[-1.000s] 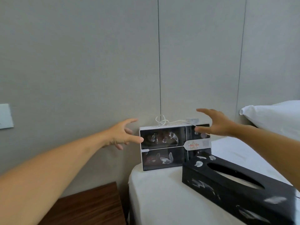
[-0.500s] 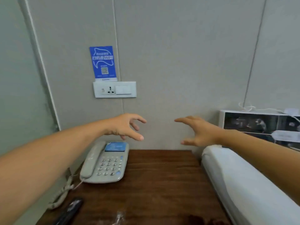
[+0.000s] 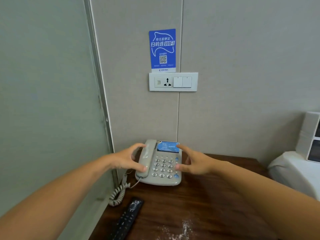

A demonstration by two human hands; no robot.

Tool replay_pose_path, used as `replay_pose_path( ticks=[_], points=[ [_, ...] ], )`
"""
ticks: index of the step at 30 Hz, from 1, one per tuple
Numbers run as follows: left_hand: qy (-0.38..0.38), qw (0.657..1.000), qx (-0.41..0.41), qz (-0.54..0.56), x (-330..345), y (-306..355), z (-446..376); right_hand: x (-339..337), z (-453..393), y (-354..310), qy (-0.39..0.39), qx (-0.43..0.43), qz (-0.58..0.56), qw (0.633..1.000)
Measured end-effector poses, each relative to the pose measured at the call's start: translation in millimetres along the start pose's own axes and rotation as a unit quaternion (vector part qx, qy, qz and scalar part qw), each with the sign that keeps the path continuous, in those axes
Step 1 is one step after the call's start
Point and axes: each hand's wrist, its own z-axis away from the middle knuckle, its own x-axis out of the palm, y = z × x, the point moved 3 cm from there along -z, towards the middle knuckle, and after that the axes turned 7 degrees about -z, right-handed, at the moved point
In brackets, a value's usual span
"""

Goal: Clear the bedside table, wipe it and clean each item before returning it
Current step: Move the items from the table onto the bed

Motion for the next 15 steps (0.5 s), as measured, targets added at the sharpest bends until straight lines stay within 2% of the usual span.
replay_pose_path(
  ticks=[7,15],
  points=[
    [0.001,0.996,0.051,0.071,8,-18,-20,17,-19,6,-0.038,0.027,-0.057,0.997],
    [0.034,0.988,0.070,0.130,14,-17,-20,30,-24,0,-0.004,0.004,-0.060,0.998]
  ],
)
